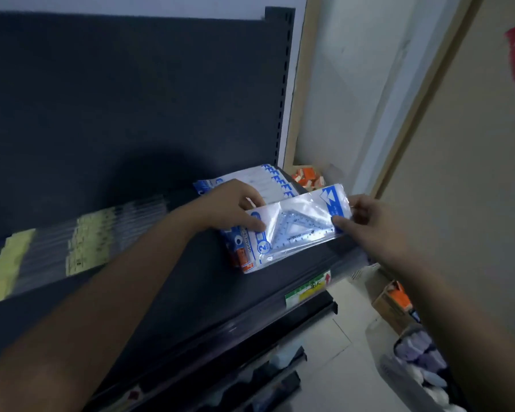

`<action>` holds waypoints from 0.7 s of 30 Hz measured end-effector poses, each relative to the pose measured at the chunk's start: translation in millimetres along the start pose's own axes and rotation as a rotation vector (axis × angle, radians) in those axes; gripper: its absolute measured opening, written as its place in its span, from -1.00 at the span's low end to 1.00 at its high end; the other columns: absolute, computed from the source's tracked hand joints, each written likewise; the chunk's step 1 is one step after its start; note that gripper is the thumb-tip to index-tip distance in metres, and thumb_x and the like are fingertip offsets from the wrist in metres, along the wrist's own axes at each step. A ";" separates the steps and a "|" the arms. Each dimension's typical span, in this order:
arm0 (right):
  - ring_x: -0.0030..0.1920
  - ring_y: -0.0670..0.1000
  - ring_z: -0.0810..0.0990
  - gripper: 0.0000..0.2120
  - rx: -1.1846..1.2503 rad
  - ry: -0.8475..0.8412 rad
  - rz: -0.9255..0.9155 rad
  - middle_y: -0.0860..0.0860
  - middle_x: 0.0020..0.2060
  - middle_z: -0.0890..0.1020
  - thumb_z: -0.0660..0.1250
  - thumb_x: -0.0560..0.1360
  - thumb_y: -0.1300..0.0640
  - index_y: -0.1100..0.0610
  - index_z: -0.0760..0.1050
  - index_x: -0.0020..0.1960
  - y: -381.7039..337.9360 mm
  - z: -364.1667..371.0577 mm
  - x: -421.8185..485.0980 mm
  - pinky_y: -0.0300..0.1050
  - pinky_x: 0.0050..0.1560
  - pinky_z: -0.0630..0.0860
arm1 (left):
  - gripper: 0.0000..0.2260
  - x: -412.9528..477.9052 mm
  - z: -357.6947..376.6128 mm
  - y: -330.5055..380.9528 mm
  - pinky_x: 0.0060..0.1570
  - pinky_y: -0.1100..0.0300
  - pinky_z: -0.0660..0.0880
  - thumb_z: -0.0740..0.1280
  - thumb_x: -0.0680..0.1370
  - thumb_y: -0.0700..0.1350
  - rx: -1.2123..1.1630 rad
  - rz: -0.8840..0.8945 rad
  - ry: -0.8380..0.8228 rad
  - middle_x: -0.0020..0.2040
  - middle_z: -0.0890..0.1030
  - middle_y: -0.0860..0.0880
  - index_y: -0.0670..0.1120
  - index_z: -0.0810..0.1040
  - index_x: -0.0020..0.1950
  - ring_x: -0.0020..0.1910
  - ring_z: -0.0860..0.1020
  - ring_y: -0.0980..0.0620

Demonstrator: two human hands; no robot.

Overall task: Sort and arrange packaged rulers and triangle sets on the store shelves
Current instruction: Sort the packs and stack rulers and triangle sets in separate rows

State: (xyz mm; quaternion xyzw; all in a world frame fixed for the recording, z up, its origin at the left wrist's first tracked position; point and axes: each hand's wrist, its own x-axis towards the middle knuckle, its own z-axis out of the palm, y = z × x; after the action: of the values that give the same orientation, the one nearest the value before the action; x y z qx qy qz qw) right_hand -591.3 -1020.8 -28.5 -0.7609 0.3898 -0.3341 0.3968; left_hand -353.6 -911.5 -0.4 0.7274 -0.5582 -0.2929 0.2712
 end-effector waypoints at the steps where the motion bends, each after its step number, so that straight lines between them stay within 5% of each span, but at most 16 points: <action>1: -0.37 -0.25 0.55 -0.88 -0.055 -0.039 -0.024 -0.13 -0.28 0.61 0.42 0.45 0.21 0.12 0.55 -0.02 5.9 -0.8 9.4 -0.46 -0.44 0.41 | -0.66 3.3 1.7 -0.5 -0.05 0.16 0.52 0.57 0.34 -0.09 0.017 -0.029 0.006 0.01 0.60 -0.08 0.00 0.56 0.04 0.07 0.59 0.00; 6: -0.21 0.13 0.65 -0.85 -0.133 -0.298 -0.076 0.10 -0.28 0.67 0.44 0.44 0.11 0.13 0.52 -0.07 32.7 -5.2 52.4 0.05 -0.11 0.56 | -0.67 5.5 10.5 2.9 -0.18 0.32 0.50 0.58 0.32 -0.03 0.019 -0.159 0.066 -0.10 0.59 0.04 0.04 0.57 0.01 -0.08 0.58 0.19; 10: -0.36 -0.10 0.54 -0.76 -0.184 -0.422 -0.135 -0.06 -0.34 0.60 0.50 0.37 0.08 0.06 0.49 -0.05 43.9 -5.9 76.9 -0.28 -0.41 0.38 | -0.65 0.0 26.7 12.5 -0.15 0.27 0.48 0.61 0.27 -0.07 0.062 -0.257 0.187 -0.10 0.56 0.05 0.07 0.58 -0.04 -0.12 0.53 0.24; 14: -0.32 -0.10 0.52 -0.60 -0.091 -0.569 -0.139 -0.06 -0.29 0.56 0.56 0.29 0.15 0.01 0.49 0.05 49.8 -10.2 93.7 -0.27 -0.34 0.36 | -0.64 -9.3 42.9 20.0 -0.21 0.38 0.42 0.61 0.24 -0.25 -0.016 -0.312 0.291 -0.18 0.57 0.05 0.04 0.58 -0.10 -0.24 0.51 0.20; 21: -0.25 -0.15 0.53 -0.49 -0.037 -0.747 -0.114 -0.18 -0.12 0.56 0.58 0.26 0.18 -0.02 0.46 0.12 57.6 -11.5 97.9 -0.47 -0.46 0.39 | -0.57 -27.3 67.2 23.5 0.05 0.40 0.46 0.59 0.25 -0.32 -0.109 -0.349 0.402 0.04 0.62 0.11 0.03 0.58 -0.01 0.06 0.55 0.21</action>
State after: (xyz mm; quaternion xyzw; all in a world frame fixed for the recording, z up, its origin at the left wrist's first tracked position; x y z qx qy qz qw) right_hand -573.3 -1130.8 -53.5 -0.8577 0.1814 -0.0481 0.4787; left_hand -423.6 -895.0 -25.8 0.8406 -0.3426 -0.2144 0.3606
